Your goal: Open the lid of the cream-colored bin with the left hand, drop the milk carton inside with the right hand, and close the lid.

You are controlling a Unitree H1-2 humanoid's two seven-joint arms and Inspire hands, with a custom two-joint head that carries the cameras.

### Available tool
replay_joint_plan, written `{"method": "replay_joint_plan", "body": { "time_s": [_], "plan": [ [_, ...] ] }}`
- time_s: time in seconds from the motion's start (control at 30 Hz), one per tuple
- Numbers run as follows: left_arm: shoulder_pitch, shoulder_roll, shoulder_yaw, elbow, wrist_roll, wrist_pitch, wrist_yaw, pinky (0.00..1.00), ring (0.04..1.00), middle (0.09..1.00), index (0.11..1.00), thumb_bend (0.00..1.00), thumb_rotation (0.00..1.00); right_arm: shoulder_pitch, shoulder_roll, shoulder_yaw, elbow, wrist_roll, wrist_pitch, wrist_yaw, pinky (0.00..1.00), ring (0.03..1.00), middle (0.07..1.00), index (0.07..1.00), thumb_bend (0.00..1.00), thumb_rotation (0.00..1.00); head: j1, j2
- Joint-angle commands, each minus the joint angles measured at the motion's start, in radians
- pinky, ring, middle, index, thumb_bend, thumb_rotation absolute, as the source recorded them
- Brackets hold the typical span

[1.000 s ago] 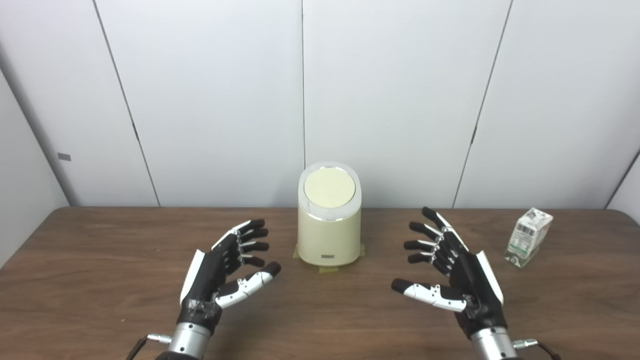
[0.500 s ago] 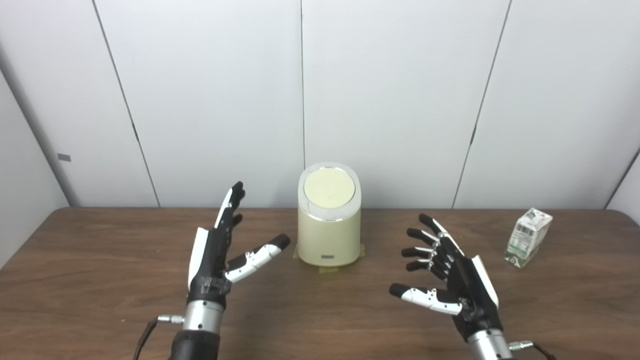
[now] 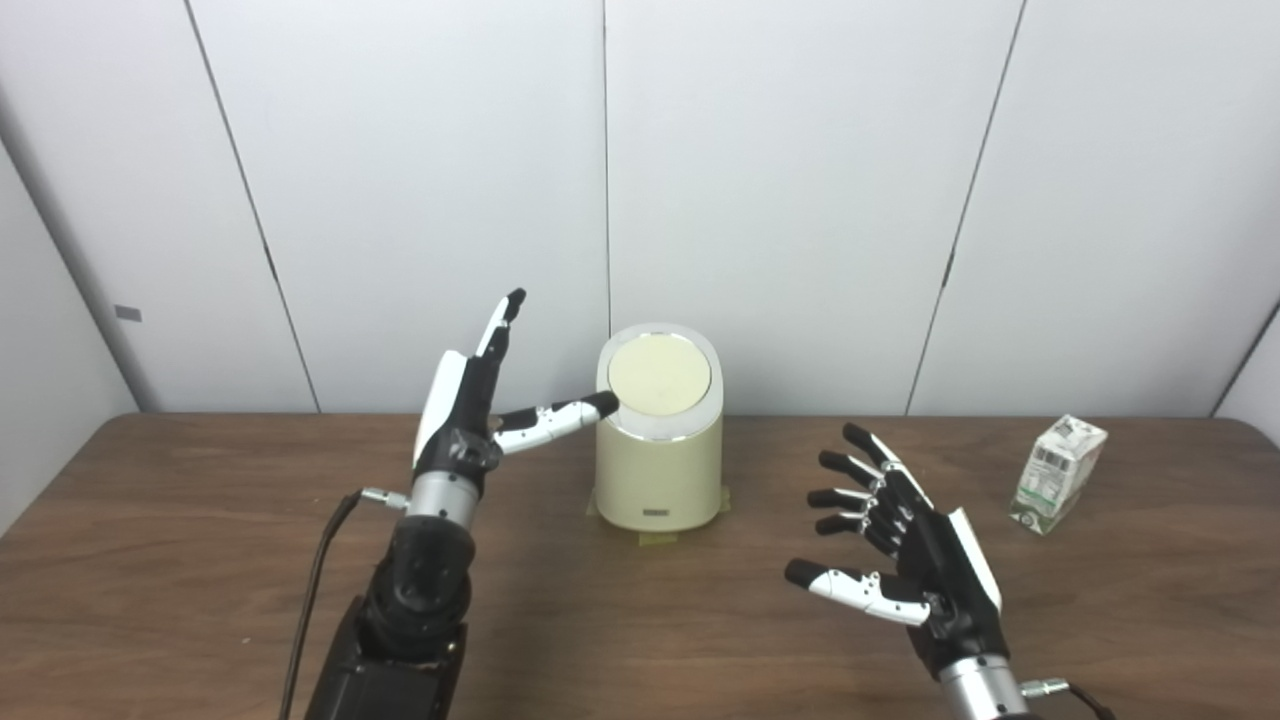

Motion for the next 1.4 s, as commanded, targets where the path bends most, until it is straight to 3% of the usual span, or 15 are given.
{"method": "replay_joint_plan", "body": {
  "time_s": [0.0,0.17,0.4,0.87,1.13,1.37],
  "plan": [
    [-0.083,-0.002,-0.014,0.02,0.043,-0.01,0.036,1.0,1.0,1.0,1.0,1.0,0.37,-0.038,-0.005,-0.004,-0.031,0.004,-0.036,0.004,0.6,0.683,0.822,0.899,0.75,0.17,0.0,0.003],
    [-0.148,-0.011,-0.04,0.084,0.068,-0.007,0.047,1.0,1.0,1.0,1.0,1.0,0.36,-0.036,-0.004,-0.004,-0.033,0.014,-0.04,0.008,0.58,0.681,0.824,0.9,0.74,0.17,0.004,0.005],
    [-0.206,-0.014,-0.088,0.115,0.124,0.083,0.029,1.0,1.0,1.0,1.0,1.0,0.36,-0.031,0.001,0.004,-0.045,0.01,-0.034,0.007,0.57,0.679,0.828,0.902,0.75,0.17,-0.005,0.01],
    [-0.263,0.004,-0.112,0.216,0.139,0.093,0.031,1.0,1.0,1.0,1.0,1.0,0.28,-0.021,0.015,0.014,-0.087,-0.01,0.0,0.004,0.57,0.671,0.817,0.893,0.73,0.13,-0.013,0.022],
    [-0.263,0.058,-0.247,0.248,0.328,0.061,0.101,1.0,1.0,1.0,1.0,0.96,0.15,-0.02,0.018,0.02,-0.1,-0.023,0.014,-0.001,0.58,0.665,0.811,0.889,0.73,0.14,-0.017,0.027],
    [-0.266,0.094,-0.334,0.254,0.454,0.073,0.091,1.0,1.0,1.0,1.0,0.95,0.07,-0.018,0.023,0.021,-0.108,-0.019,0.022,0.0,0.56,0.66,0.816,0.89,0.73,0.14,-0.018,0.032]
  ]
}}
